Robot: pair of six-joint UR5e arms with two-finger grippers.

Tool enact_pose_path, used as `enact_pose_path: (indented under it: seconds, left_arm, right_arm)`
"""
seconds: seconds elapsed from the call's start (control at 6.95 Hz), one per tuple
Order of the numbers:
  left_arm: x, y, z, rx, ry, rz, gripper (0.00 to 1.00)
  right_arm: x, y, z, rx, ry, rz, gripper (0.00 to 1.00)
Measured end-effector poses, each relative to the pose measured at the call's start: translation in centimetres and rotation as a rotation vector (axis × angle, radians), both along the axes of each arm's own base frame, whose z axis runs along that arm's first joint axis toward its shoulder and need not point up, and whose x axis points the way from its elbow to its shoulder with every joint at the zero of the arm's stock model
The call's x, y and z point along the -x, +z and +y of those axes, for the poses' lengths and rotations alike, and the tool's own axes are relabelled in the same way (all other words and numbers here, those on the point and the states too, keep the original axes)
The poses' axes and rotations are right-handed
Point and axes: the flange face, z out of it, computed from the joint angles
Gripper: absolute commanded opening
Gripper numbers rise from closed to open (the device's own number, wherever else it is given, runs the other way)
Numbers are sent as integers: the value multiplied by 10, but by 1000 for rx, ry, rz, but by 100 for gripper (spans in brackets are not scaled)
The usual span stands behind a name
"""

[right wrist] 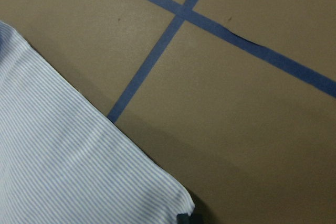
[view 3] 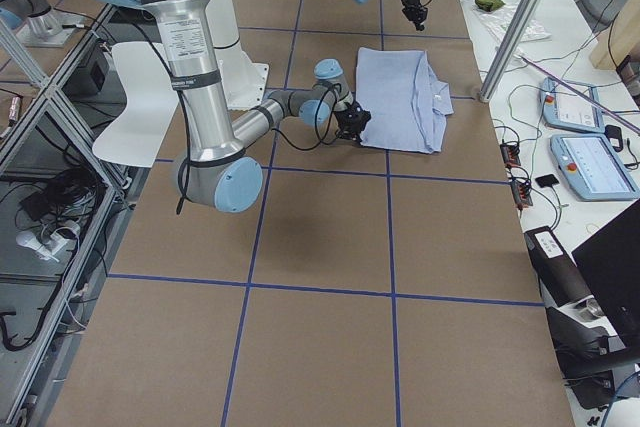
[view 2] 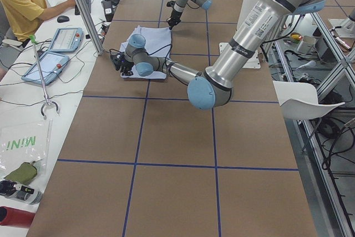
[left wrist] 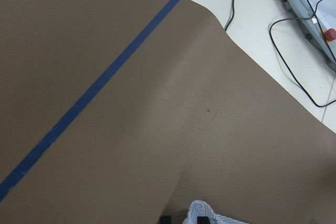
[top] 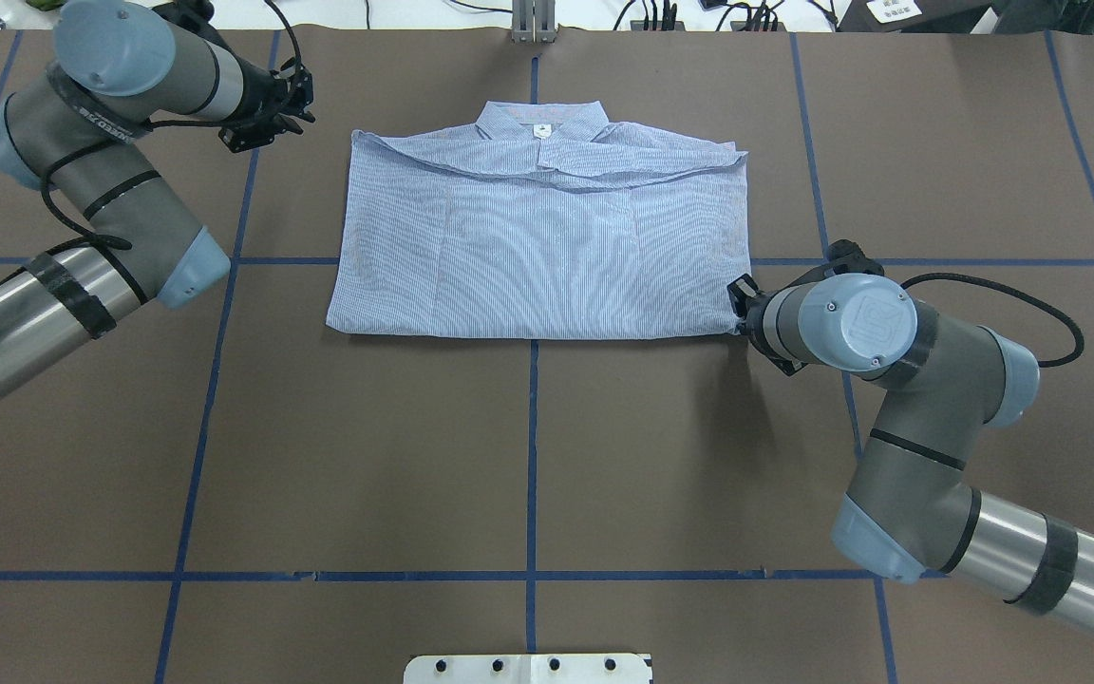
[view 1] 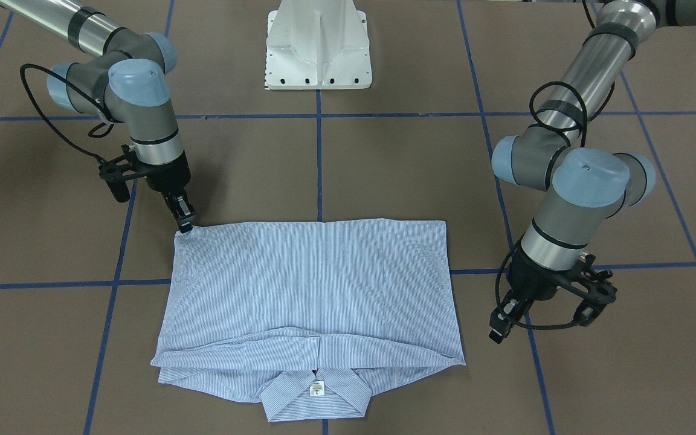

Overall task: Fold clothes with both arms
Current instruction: 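Grasp the folded shirt edge with the right gripper and rotate it on the table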

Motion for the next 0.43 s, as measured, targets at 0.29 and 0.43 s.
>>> enact_pose_path:
  seconds: [0.29, 0.43]
  left_arm:
    - [2, -5, 2, -7, -4, 7, 28]
    - [5, -10, 8, -17, -2, 19, 28]
  right_arm:
    - [-37, -7, 35, -6, -21, -28, 0]
    - [-50, -17, 76, -1, -73, -46, 0]
